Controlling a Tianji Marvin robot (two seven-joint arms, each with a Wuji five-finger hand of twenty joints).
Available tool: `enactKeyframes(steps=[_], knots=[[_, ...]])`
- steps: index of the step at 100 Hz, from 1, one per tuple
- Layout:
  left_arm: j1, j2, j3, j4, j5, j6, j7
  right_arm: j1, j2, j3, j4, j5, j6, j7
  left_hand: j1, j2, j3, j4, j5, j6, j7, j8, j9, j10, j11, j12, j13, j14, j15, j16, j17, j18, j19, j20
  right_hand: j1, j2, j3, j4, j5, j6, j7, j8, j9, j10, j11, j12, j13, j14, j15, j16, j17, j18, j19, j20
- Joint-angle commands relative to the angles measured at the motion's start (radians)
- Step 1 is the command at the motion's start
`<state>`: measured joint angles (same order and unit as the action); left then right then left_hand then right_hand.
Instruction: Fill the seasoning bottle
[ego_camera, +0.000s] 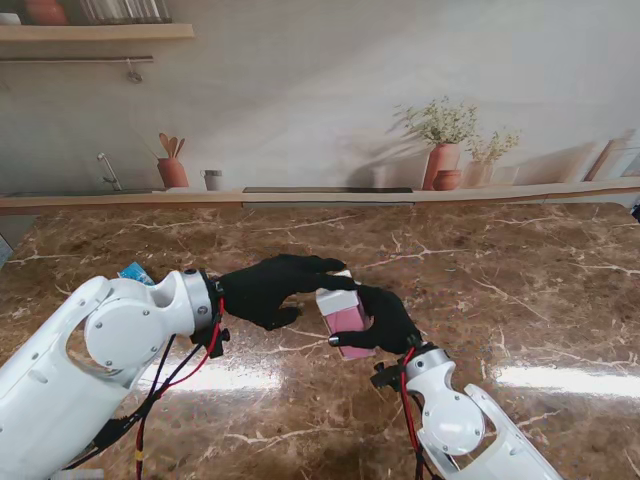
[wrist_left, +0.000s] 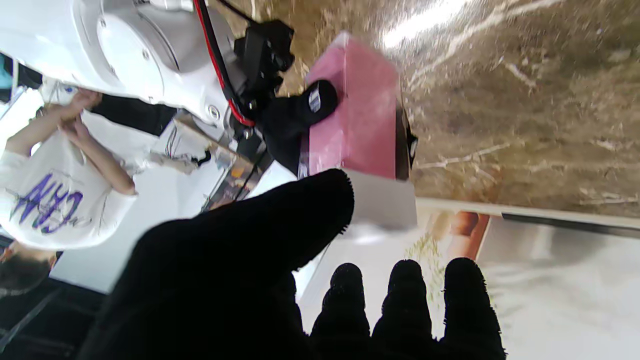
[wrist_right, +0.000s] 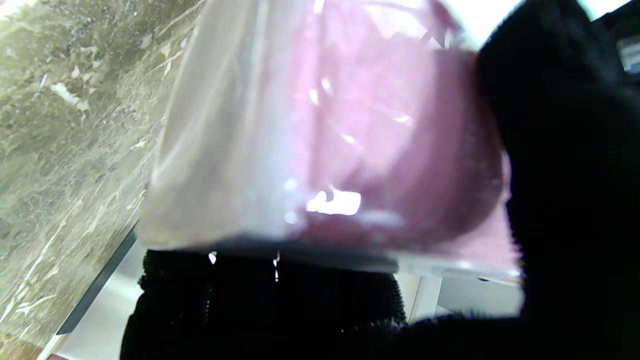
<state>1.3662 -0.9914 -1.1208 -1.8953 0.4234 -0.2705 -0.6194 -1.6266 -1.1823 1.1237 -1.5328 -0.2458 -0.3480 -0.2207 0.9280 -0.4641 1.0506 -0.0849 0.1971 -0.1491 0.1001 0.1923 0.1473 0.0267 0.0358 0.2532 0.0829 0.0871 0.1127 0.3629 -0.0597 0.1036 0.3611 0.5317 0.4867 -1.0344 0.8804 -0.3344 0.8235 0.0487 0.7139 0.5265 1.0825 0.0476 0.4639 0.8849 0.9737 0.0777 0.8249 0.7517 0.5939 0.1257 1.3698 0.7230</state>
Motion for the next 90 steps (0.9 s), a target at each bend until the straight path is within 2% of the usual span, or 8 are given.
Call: enactKeyframes(steps=[1, 16, 27, 35, 50, 60, 70, 90], knots=[[-0.017, 0.009, 0.012, 0.009, 0.013, 0.007, 0.000, 0.003, -0.004, -0.004, -0.005, 0.010, 0.001, 0.017, 0.017, 0.003, -0.016, -0.022, -0.010, -0.040, 0.028, 0.029, -0.035, 0.003, -0.029, 0.011, -0.039, 0.004, -0.027, 0.015, -0.012, -0.015, -0.040, 0.031, 0.221, 0.291, 0.373, 0.081, 0.182, -0.343, 0.237, 0.121, 0.103, -0.139, 0.180, 0.066, 0.083, -0.098, 0.193, 0.081, -0.005, -0.015, 0.038, 0.011], [-0.055, 0.012, 0.046, 0.028, 0.024, 0.005, -0.011, 0.014, -0.005, -0.017, -0.001, 0.011, -0.006, 0.019, -0.021, -0.009, -0.035, -0.023, 0.038, -0.005, 0.141, 0.135, -0.020, -0.049, 0.008, 0.074, -0.004, -0.014, 0.004, 0.038, -0.003, -0.024, -0.014, 0.074, 0.219, 0.293, 0.373, 0.081, 0.182, -0.343, 0.233, 0.124, 0.103, -0.142, 0.180, 0.066, 0.080, -0.099, 0.194, 0.080, -0.009, -0.016, 0.036, 0.013], [-0.059, 0.001, 0.057, 0.049, 0.049, -0.021, 0.045, 0.018, -0.002, -0.024, -0.002, 0.013, -0.013, 0.029, -0.063, -0.037, -0.027, -0.020, 0.111, 0.055, 0.263, 0.214, 0.109, -0.131, 0.134, 0.128, 0.130, -0.046, 0.065, 0.089, 0.015, -0.034, 0.106, 0.106, 0.218, 0.294, 0.371, 0.081, 0.182, -0.344, 0.229, 0.123, 0.102, -0.143, 0.178, 0.065, 0.079, -0.100, 0.193, 0.078, -0.012, -0.016, 0.035, 0.013], [-0.061, -0.002, 0.058, 0.052, 0.065, -0.025, 0.061, 0.020, -0.002, -0.026, -0.002, 0.014, -0.019, 0.033, -0.084, -0.049, -0.032, -0.019, 0.123, 0.071, 0.319, 0.244, 0.212, -0.144, 0.213, 0.136, 0.214, -0.051, 0.098, 0.116, 0.035, -0.041, 0.191, 0.110, 0.216, 0.294, 0.370, 0.081, 0.182, -0.346, 0.226, 0.122, 0.104, -0.143, 0.177, 0.064, 0.078, -0.100, 0.192, 0.078, -0.012, -0.017, 0.034, 0.014], [-0.074, -0.004, 0.064, 0.063, 0.089, -0.032, 0.072, 0.021, -0.001, -0.027, -0.003, 0.024, -0.032, 0.041, -0.107, -0.066, -0.055, -0.021, 0.103, 0.073, 0.351, 0.253, 0.322, -0.141, 0.278, 0.142, 0.321, -0.042, 0.141, 0.156, 0.058, -0.035, 0.314, 0.105, 0.216, 0.296, 0.369, 0.080, 0.182, -0.346, 0.224, 0.120, 0.103, -0.143, 0.175, 0.063, 0.079, -0.100, 0.191, 0.076, -0.012, -0.017, 0.033, 0.015], [-0.086, -0.006, 0.075, 0.077, 0.085, -0.030, 0.076, 0.020, 0.000, -0.028, -0.008, 0.023, -0.045, 0.041, -0.114, -0.072, -0.069, -0.021, 0.078, 0.115, 0.225, 0.112, 0.365, -0.138, 0.294, 0.162, 0.362, -0.024, 0.162, 0.198, 0.050, -0.014, 0.364, 0.069, 0.215, 0.296, 0.368, 0.080, 0.181, -0.348, 0.222, 0.118, 0.104, -0.144, 0.175, 0.062, 0.080, -0.101, 0.190, 0.075, -0.012, -0.017, 0.033, 0.016], [-0.101, -0.007, 0.087, 0.092, 0.084, -0.027, 0.079, 0.019, 0.001, -0.027, -0.012, 0.023, -0.059, 0.043, -0.128, -0.075, -0.065, -0.022, 0.087, 0.180, 0.156, 0.010, 0.335, -0.099, 0.357, 0.241, 0.337, -0.002, 0.211, 0.281, 0.033, -0.038, 0.360, 0.060, 0.215, 0.296, 0.367, 0.080, 0.182, -0.349, 0.221, 0.116, 0.106, -0.146, 0.175, 0.062, 0.081, -0.102, 0.190, 0.075, -0.011, -0.017, 0.033, 0.017], [-0.119, -0.005, 0.098, 0.095, 0.092, -0.024, 0.066, 0.009, 0.003, -0.020, -0.032, 0.034, -0.068, 0.052, -0.134, -0.044, -0.089, -0.023, 0.202, 0.177, 0.341, 0.132, 0.258, -0.055, 0.379, 0.339, 0.288, 0.023, 0.242, 0.355, 0.017, -0.040, 0.356, 0.064, 0.214, 0.298, 0.366, 0.079, 0.181, -0.348, 0.220, 0.112, 0.106, -0.145, 0.173, 0.061, 0.082, -0.103, 0.189, 0.074, -0.011, -0.017, 0.032, 0.018]])
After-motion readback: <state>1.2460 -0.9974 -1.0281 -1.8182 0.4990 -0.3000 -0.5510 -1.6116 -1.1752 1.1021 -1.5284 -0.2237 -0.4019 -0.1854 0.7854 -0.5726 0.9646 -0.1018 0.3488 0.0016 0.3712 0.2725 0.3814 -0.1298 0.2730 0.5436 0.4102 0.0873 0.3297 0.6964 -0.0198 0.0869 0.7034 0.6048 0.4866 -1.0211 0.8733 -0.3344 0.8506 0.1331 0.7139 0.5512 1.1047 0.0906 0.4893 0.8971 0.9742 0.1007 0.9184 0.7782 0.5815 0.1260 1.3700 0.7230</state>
